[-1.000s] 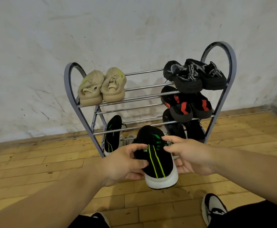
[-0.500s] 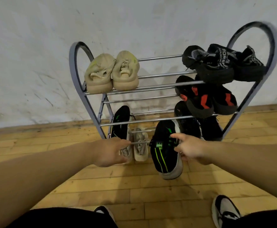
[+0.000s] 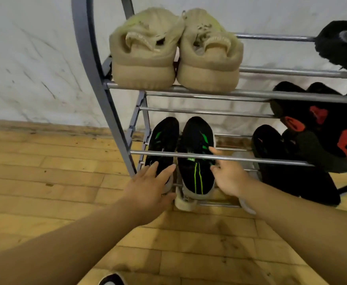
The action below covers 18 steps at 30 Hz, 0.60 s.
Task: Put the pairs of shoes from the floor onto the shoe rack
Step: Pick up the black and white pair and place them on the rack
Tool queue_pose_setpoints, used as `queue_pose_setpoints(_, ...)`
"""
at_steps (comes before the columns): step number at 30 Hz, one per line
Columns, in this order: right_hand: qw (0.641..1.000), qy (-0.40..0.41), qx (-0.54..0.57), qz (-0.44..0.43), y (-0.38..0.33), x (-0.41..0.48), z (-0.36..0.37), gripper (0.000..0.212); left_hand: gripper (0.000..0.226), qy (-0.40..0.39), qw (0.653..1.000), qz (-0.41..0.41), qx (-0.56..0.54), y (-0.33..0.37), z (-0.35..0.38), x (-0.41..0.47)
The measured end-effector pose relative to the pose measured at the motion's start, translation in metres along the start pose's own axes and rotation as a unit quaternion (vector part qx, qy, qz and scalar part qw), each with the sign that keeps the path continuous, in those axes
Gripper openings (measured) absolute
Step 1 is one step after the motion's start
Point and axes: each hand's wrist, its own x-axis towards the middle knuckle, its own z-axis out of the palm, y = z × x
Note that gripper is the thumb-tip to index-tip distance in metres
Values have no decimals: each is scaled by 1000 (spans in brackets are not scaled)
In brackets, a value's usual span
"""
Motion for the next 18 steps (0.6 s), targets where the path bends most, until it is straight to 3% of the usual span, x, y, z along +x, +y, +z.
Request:
queue_pose_setpoints(8, 993, 87, -72, -43, 3, 6, 23, 49, 77, 1, 1000, 2, 22, 3, 2, 0)
queue_pose_setpoints(13, 996, 37, -83, -3, -8, -7, 20, 52, 80, -5, 1000, 13, 17, 3, -2, -4)
queue_pose_setpoints(18, 985, 69, -156, -10, -32, -73, 21, 53, 76, -27, 997, 23, -65, -7, -26, -41)
